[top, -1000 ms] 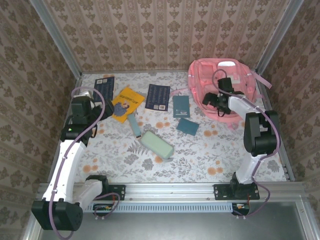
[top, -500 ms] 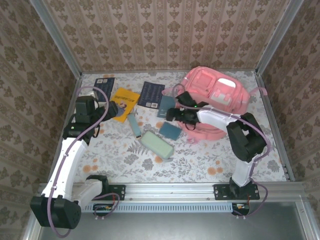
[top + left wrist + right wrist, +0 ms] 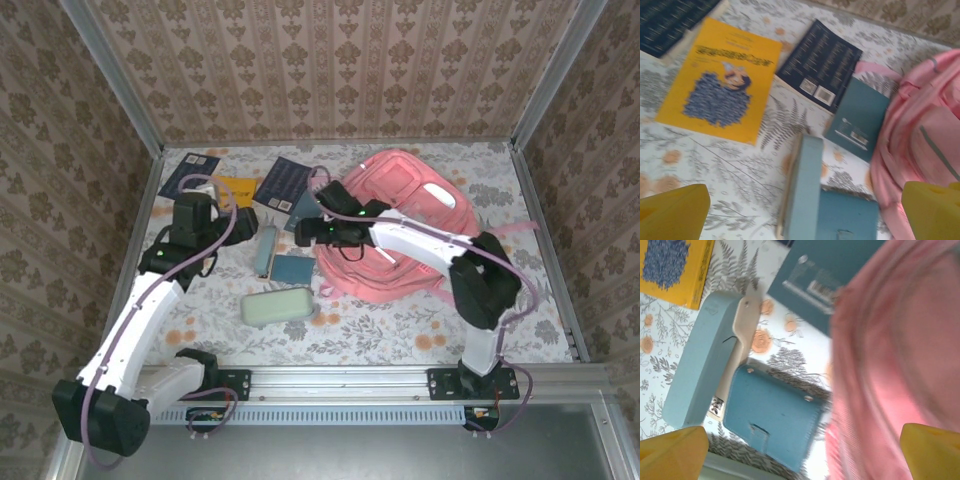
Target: Pack the student bag
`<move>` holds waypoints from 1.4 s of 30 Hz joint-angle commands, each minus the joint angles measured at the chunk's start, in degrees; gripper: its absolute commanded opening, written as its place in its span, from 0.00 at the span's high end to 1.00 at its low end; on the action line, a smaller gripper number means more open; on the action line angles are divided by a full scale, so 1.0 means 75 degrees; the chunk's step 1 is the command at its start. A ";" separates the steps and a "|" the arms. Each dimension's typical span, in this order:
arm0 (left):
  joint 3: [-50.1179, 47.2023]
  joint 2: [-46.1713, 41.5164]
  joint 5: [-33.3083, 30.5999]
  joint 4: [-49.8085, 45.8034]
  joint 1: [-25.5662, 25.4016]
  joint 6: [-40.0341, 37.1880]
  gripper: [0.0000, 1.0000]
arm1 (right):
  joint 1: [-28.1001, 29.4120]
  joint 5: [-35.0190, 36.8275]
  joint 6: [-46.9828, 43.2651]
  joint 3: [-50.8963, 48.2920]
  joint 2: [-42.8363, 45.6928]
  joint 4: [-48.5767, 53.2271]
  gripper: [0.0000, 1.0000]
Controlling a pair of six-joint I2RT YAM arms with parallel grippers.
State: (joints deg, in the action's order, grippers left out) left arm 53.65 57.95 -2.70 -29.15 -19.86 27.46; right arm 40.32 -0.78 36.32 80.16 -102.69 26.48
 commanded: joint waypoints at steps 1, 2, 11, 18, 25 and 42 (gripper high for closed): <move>0.0083 0.0378 0.0107 -0.0042 -0.0670 0.0902 0.00 | -0.0348 0.1157 -0.0454 -0.0901 0.1379 0.0477 0.00; 0.0074 0.0532 0.0177 -0.0017 -0.0784 0.1144 0.02 | -0.0464 0.1275 -0.0479 -0.1208 0.1702 0.0515 0.00; 0.0608 0.3223 0.1093 0.0129 -0.3148 0.3243 0.18 | -0.1385 0.2025 -0.0505 -0.3554 0.4229 0.1373 0.11; 0.1032 0.4479 0.1667 0.0733 -0.3722 0.3632 0.24 | -0.1515 0.2549 0.0023 -0.4748 0.5717 0.2039 0.27; 0.1432 0.5421 0.1656 0.1086 -0.3796 0.3619 0.33 | -0.1645 0.2745 0.0453 -0.5471 0.6548 0.2425 0.41; 0.2486 0.5252 0.1177 0.0281 -0.3141 0.3311 1.00 | -0.3464 0.0804 0.0709 -0.6954 0.6225 0.0024 0.75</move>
State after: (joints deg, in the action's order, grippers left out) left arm 69.21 100.79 7.68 -25.54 -43.77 53.78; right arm 16.03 10.24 40.73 29.82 -55.18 33.28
